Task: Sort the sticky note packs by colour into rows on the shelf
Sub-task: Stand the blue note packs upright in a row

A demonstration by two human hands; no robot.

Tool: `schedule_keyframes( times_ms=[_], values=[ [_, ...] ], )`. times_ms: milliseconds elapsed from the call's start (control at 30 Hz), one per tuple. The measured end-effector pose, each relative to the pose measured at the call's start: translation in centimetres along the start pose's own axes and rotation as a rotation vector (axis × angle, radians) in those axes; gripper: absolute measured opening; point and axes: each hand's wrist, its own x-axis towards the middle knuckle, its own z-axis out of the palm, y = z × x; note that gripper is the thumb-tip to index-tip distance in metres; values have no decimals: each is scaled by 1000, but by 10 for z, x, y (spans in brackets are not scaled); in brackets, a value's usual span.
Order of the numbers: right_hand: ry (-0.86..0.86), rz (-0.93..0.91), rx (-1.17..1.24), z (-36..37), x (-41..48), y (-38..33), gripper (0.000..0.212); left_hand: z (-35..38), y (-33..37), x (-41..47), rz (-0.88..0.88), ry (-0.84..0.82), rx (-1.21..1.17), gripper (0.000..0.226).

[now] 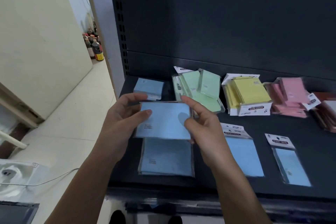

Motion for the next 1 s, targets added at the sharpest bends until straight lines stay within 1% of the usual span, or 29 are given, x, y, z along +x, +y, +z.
schedule_keyframes(
  times_ms=[100, 167, 233, 300, 367, 467, 600, 667, 733, 767, 800, 867, 933, 1000],
  values=[
    [-25, 17, -53, -6, -17, 9, 52, 1, -11, -8, 9, 79, 38, 22],
    [-5, -17, -141, -9, -25, 18, 46, 2, -19, -13, 20, 88, 101, 22],
    [51, -91, -268, -10, -30, 28, 38, 2, -25, -17, 36, 64, 214, 24],
    [77, -152, -463, -10, -34, 35, 38, 1, -29, -20, 47, 22, 348, 25],
    [76, -154, -600, -9, -36, 39, 39, -1, -32, -21, 53, 3, 472, 25],
    [81, -82, -660, -6, -36, 42, 40, -4, -37, -20, 79, 43, 576, 23],
    [75, -68, -720, -2, -33, 44, 46, -4, -42, -20, 106, 63, 605, 26],
    [85, -86, -792, -2, -31, 41, 51, -4, -43, -17, 113, 91, 634, 29],
    [94, -139, -835, -1, -24, 36, 49, -5, -41, -12, 126, 136, 659, 29],
    [83, -159, -803, 0, -19, 31, 46, -5, -37, -9, 132, 169, 626, 29],
    [64, -166, -716, 4, -12, 26, 41, -4, -32, -5, 134, 204, 576, 30],
    [7, -125, -415, 15, 2, 13, 36, -1, -22, 8, 133, 257, 524, 37],
    [-81, -62, -155, 27, 18, -2, 33, -2, -18, 27, 98, 224, 546, 48],
    [-101, -17, -104, 40, 37, -7, 35, -5, -18, 47, 33, 135, 614, 57]
  ],
)
